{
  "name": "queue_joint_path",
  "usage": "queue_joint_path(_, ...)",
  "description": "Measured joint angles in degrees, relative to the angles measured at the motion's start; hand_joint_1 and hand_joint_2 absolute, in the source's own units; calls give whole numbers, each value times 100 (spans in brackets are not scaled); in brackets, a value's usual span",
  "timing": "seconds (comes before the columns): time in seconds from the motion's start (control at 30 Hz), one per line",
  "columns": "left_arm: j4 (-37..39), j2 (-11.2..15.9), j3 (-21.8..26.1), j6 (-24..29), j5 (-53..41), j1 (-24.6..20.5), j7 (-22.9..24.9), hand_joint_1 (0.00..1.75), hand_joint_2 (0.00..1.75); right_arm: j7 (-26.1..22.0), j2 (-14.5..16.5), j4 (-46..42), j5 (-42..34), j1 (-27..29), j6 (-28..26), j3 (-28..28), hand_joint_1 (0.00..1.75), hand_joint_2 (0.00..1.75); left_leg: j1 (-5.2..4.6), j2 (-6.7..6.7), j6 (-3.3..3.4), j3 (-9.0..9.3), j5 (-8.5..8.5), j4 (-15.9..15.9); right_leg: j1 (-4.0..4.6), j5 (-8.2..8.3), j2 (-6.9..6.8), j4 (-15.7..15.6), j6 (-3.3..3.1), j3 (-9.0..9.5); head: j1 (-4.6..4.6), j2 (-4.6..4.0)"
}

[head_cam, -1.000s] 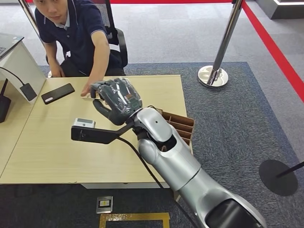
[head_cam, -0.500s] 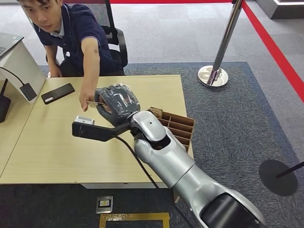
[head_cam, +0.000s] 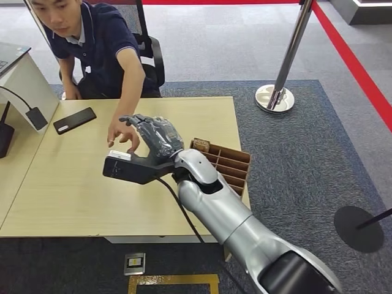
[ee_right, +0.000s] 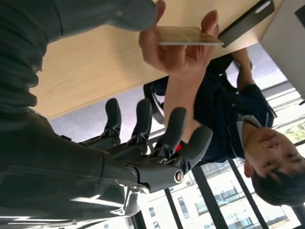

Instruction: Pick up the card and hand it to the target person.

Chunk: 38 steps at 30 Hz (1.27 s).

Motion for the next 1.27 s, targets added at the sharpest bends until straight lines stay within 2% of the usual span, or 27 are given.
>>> queue_joint_path(0.1, 0, 1, 4, 3, 38, 7, 8, 0, 0, -271, -217, -581, -355, 474, 166, -224, 0, 175, -1, -1, 0, -1, -1, 0, 0, 0, 0, -4, 0, 0, 0, 0)
queue_joint_path(0.23, 2, -1, 29, 20, 75, 20, 31, 0, 0, -414, -569, -1789, -751, 1428, 355, -576, 0, 175, -1, -4, 4, -7, -6, 0, 0, -2, 0, -10, 3, -3, 1, 0)
queue_joint_path(0.5, 2, -8, 99, 50, 111, 42, 142, 0, 0, -339, -1163, -4617, -1083, 4048, 398, -1709, 0, 175, -1, -4, 4, -12, -26, -1, -1, -15, 1, -18, 8, -7, 7, 0)
queue_joint_path(0.63, 2, -13, 114, 58, 95, 41, 235, 0, 0, 50, -1245, -5576, -951, 4993, 288, -2272, 0, 175, 0, -6, 5, -12, -27, -1, -1, -20, 0, -19, 13, -4, 6, 0)
queue_joint_path(0.7, 2, -15, 120, 61, 85, 44, 253, 0, 0, 81, -1255, -5929, -914, 5367, 310, -2576, 0, 175, 0, -6, 5, -11, -27, -1, -1, -19, 0, -18, 13, -4, 6, 0)
queue_joint_path(0.87, 2, -26, 121, 66, 68, 36, 278, 0, 0, 209, -1111, -6313, -922, 5839, 549, -3265, 0, 175, 0, -5, 5, -5, -27, -1, -1, -19, 1, -18, 12, 0, 5, 0)
queue_joint_path(0.97, 3, -43, 127, 83, 87, 37, 233, 0, 0, 170, -923, -5828, -896, 5841, 865, -4150, 0, 175, 2, -4, 5, -1, -26, -2, 0, -17, 1, -20, 10, 7, 5, 0)
queue_joint_path(1.03, 4, -63, 133, 98, 112, 36, 168, 0, 0, 2, -904, -4689, -792, 5543, 854, -5059, 0, 175, 2, -5, 10, 5, -26, -2, 1, -17, 0, -26, 13, 16, 5, 0)
queue_joint_path(1.1, 5, -87, 143, 121, 138, 38, 123, 0, 0, -72, -1005, -3116, -719, 5147, 601, -6055, 0, 175, 1, -10, 24, 7, -25, -2, -4, -19, -1, -32, 27, 27, 8, 0)
queue_joint_path(1.2, 7, -114, 175, 166, 166, 50, 103, 0, 0, 467, -1138, -1063, -703, 4749, 229, -7196, 0, 175, -7, -12, 32, 7, -28, -1, -9, -17, -2, -32, 31, 31, 11, 0)
queue_joint_path(1.27, 8, -126, 187, 176, 165, 45, 103, 0, 0, 982, -1139, -333, -706, 4627, 195, -7562, 0, 175, -9, -7, 30, 9, -31, -2, -9, -17, -2, -31, 27, 28, 9, 0)
